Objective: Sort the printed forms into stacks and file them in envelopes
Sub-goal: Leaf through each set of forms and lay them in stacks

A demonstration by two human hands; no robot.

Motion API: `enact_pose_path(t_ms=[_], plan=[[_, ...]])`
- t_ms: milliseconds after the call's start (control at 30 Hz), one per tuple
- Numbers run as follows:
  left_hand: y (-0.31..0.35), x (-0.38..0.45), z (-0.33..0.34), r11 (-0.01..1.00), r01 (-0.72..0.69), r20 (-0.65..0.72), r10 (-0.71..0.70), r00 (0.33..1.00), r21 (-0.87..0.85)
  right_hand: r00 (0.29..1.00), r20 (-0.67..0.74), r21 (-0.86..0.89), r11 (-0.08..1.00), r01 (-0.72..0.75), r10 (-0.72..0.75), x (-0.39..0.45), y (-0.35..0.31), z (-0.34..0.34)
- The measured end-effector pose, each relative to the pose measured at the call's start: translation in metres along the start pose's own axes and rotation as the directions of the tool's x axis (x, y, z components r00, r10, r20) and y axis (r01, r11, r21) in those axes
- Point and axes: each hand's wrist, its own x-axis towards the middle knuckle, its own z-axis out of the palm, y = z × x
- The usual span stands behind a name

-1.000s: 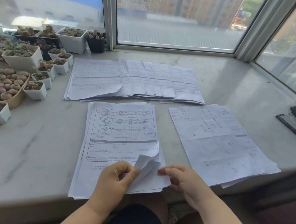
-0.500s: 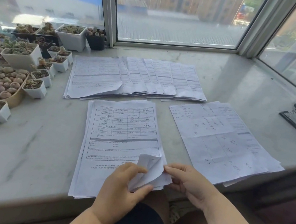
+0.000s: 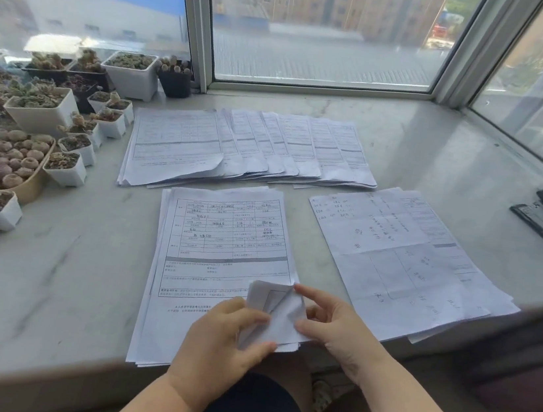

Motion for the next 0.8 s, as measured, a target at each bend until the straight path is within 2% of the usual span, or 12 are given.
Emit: enact_pose_path(t_ms=[233, 500, 667, 800], plan=[[0.001, 0.005, -0.014, 0.997, 0.029, 0.115, -0.021, 0.993, -0.065, 0.998, -0.046, -0.057, 0.998, -0.039, 0.037, 0.005, -0.004, 0.002], [0.000, 0.002, -0.012, 0.996, -0.010, -0.006, 0.009, 1.000, -0.090, 0.996, 0.011, 0.065, 0.994, -0.088, 0.087, 0.000, -0.009, -0.005], [0.000, -0.001, -0.003, 1.000, -0.020, -0.114, 0.018, 0.993, -0.012, 0.994, 0.031, 0.061, 0.993, -0.106, 0.104, -0.001, -0.010, -0.006], [-0.002, -0.005, 0.002, 0.999, -0.003, -0.062, 0.006, 0.998, 0.047, 0.990, 0.018, -0.022, 0.990, -0.141, 0.141, -0.001, -0.013, -0.006]])
